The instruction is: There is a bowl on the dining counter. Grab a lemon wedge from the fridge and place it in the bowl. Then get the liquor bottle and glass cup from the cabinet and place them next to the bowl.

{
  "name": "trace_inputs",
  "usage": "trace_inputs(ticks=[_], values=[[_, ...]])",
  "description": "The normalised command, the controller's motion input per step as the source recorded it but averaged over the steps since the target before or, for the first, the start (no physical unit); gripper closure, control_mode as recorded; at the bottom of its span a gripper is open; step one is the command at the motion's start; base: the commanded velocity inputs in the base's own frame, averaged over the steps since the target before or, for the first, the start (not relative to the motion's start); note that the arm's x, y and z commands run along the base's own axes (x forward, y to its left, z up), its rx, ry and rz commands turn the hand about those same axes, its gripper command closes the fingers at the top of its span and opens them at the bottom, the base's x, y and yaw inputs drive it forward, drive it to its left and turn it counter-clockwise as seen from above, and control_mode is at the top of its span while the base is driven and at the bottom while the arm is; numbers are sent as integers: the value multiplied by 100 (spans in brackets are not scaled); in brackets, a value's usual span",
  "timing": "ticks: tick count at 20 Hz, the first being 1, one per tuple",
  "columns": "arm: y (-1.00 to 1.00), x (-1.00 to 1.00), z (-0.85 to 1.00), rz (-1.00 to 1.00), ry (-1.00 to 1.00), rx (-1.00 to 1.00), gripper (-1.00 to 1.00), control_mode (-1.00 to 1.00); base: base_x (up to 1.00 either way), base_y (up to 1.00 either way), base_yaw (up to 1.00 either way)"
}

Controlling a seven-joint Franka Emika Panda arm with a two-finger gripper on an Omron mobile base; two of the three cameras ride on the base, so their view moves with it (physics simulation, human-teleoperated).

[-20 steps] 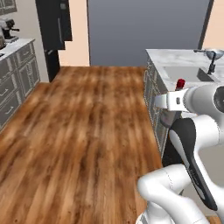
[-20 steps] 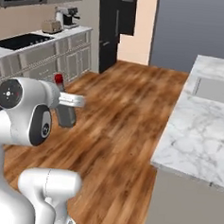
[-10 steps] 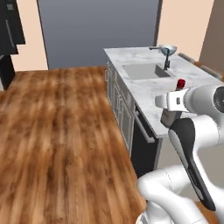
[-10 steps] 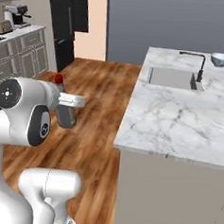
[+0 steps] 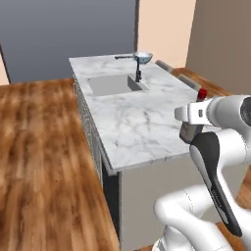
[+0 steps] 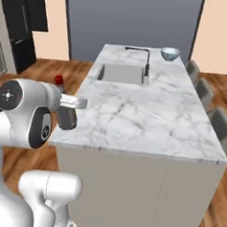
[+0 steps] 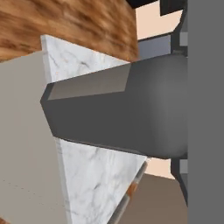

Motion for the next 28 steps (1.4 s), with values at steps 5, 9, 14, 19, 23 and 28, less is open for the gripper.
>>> trace_inputs(ticks=[5, 9, 14, 19, 23, 28], values=[[0, 0, 0, 0, 0, 0, 100, 100, 46, -98, -24], [0, 0, 0, 0, 0, 0, 100, 100, 37, -99, -21], [0, 0, 0, 0, 0, 0, 100, 100, 30, -100, -17], [0, 0, 0, 0, 0, 0, 100, 100, 32, -100, -11], [0, 0, 0, 0, 0, 0, 100, 100, 45, -93, 2], [0, 0, 0, 0, 0, 0, 100, 100, 67, -84, 21]])
